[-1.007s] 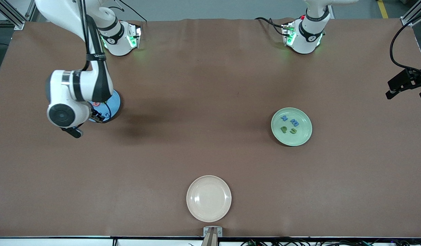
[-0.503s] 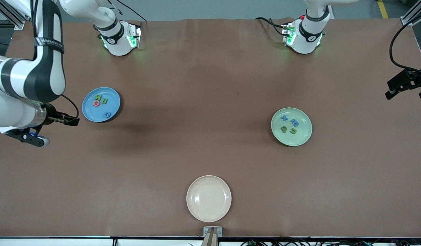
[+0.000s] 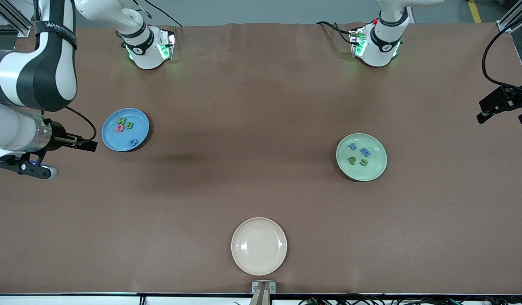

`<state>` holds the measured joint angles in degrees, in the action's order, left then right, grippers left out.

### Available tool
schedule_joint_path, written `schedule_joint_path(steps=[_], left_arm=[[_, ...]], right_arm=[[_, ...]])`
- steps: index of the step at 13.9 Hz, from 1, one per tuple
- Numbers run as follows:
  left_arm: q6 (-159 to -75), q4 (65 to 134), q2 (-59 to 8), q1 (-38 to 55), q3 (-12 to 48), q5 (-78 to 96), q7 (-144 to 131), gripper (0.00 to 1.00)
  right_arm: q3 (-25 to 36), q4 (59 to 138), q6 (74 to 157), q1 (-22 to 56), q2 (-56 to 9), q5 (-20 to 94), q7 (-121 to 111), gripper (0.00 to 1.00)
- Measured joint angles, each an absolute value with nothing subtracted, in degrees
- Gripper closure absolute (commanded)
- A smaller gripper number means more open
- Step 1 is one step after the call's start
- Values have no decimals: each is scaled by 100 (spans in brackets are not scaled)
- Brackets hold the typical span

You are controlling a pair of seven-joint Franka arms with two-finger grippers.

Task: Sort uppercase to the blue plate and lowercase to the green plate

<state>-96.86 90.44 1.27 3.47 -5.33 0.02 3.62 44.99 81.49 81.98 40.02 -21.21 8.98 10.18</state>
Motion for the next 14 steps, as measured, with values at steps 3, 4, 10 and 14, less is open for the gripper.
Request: schedule_joint_path(steps=[3,4,10,14], left_arm=[[-9686,9045,128,348,-533,2,362,0],[-9686,9045,127,348,-532,2,362,0],[-9686,9047,127,347,-532,2,362,0],[-9686,9047,127,345,-535,2,362,0]], right_arm=[[3091,7589,7735,2855,-2104,845,1018,0],[2503,7476,7694,2325,-2099,745,1017,0],[-654,7324,7688,-372,-1872,-263,971,0],[-941,7329,7689,-740,-1840,-281,900,0]])
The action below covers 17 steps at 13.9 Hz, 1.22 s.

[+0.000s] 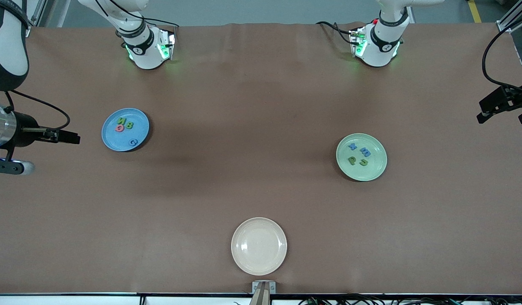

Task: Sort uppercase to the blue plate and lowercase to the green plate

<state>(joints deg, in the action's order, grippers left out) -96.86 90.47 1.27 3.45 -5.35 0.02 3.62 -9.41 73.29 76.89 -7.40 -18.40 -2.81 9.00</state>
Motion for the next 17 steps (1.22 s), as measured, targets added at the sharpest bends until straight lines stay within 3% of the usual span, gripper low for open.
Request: schedule_joint_path(steps=[4,9,17], left_arm=[[-9686,9047,127,345,-535,2,362,0],[-9686,9047,126,342,-541,2,362,0],[-9686,9047,126,342,-541,2,362,0]], right_arm=[[-916,7332,7702,-691,-1839,-283,856,0],[-287,7447,7912,-434,-1799,-286,61,0],[130,8737,8323,-224,-734,-286,-203,0]])
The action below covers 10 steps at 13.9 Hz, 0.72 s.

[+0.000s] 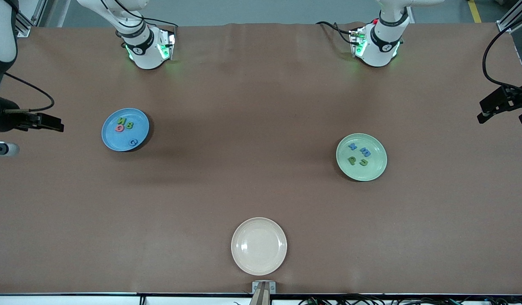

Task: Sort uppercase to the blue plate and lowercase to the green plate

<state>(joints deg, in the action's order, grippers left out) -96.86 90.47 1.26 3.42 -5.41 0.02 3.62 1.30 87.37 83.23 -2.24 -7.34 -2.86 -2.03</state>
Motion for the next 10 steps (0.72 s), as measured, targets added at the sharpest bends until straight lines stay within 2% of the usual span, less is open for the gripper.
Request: schedule_joint_path(steps=[5,10], left_arm=[[-9686,9047,126,342,-541,2,362,0],[-9686,9047,126,342,-541,2,362,0]], right_arm=[[382,9364,8617,27,-316,-286,-205,0],[445,9407,8670,29,-262,-286,-205,0]])
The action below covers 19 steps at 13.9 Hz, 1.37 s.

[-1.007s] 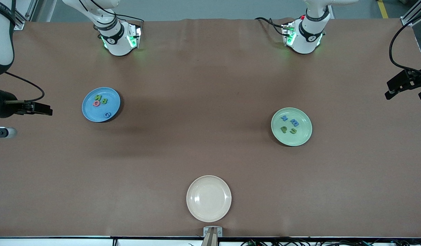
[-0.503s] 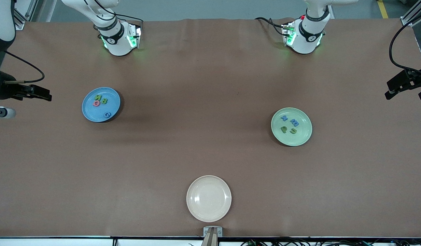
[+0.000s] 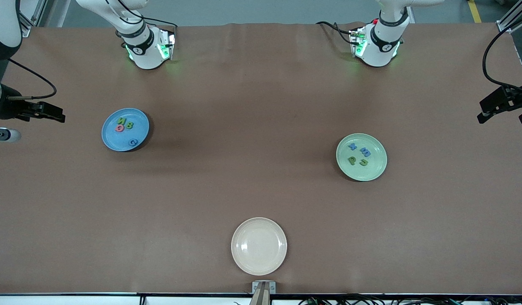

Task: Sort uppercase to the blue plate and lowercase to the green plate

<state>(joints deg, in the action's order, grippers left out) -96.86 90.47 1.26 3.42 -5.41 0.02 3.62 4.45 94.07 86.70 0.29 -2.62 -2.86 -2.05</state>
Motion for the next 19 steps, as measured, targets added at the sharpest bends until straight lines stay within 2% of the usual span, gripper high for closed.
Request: schedule_joint_path(steps=[10,15,19], left_arm=[[-9686,9047,126,342,-541,2,362,0],[-9686,9047,126,342,-541,2,362,0],[-9686,9047,126,342,-541,2,362,0]], right_arm=[[491,9033,8680,20,-255,-267,-204,0],[481,8422,8367,20,-251,-252,-205,0],[455,8235,7993,22,-250,-241,-204,0]])
